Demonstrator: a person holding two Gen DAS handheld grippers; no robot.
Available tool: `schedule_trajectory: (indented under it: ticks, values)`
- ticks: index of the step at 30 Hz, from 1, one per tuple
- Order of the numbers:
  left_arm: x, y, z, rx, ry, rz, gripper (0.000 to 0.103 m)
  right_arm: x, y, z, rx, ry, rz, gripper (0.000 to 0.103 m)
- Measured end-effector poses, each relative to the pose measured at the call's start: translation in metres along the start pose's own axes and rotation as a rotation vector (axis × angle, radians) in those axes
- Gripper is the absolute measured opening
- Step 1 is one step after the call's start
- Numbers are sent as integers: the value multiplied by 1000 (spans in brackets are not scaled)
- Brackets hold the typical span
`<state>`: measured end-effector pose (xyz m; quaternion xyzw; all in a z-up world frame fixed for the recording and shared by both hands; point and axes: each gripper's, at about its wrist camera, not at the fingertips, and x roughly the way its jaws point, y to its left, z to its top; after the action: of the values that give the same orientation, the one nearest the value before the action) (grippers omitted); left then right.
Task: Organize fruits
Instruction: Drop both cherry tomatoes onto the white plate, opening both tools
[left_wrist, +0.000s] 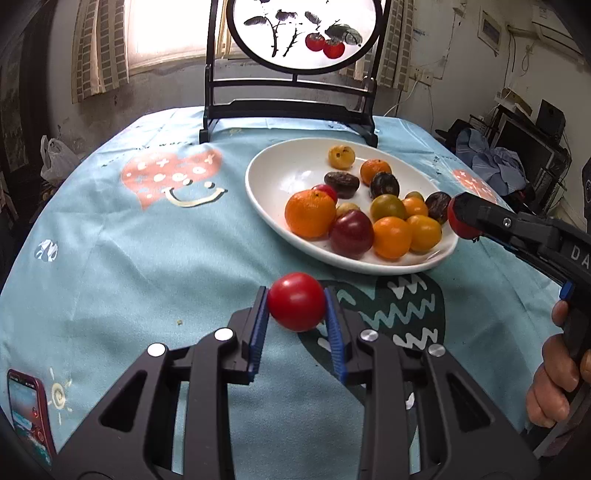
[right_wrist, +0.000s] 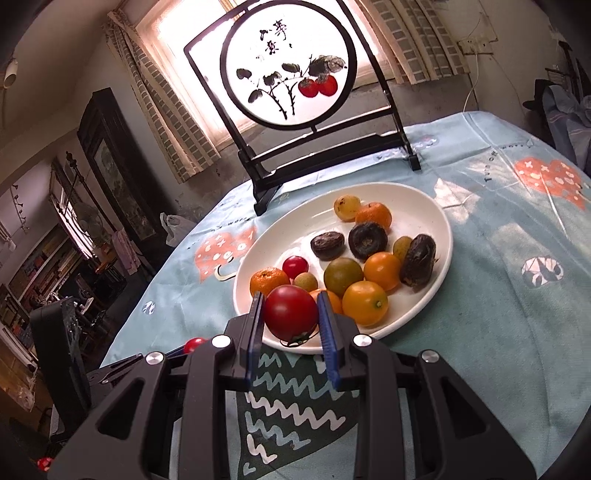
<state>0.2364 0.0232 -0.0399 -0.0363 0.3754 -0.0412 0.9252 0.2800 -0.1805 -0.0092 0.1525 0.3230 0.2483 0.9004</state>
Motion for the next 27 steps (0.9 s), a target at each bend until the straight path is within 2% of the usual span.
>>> schedule_trajectory:
  ticks: [3,8,12,16,24,27]
  values:
    - [-2,0,6,0,-17,-10,30,-6,-4,5,-19,-63,-43,29]
    - [10,-10,35,19,-36,-14,30,6,-21,19,-5,-79,-52,29]
    - [26,-20,65,34,-55,-23,30,23,-36,29,6,-58,-79,29]
    - [50,-30,88,63,-59,3,30,36,-45,39,9,-43,-81,29]
    - [86,-24,104,32,-11,37,30,55,-54,50,-13,-7,-90,29]
    - [86,-23,103,28,0,54,32,58,-56,52,-4,17,-92,35]
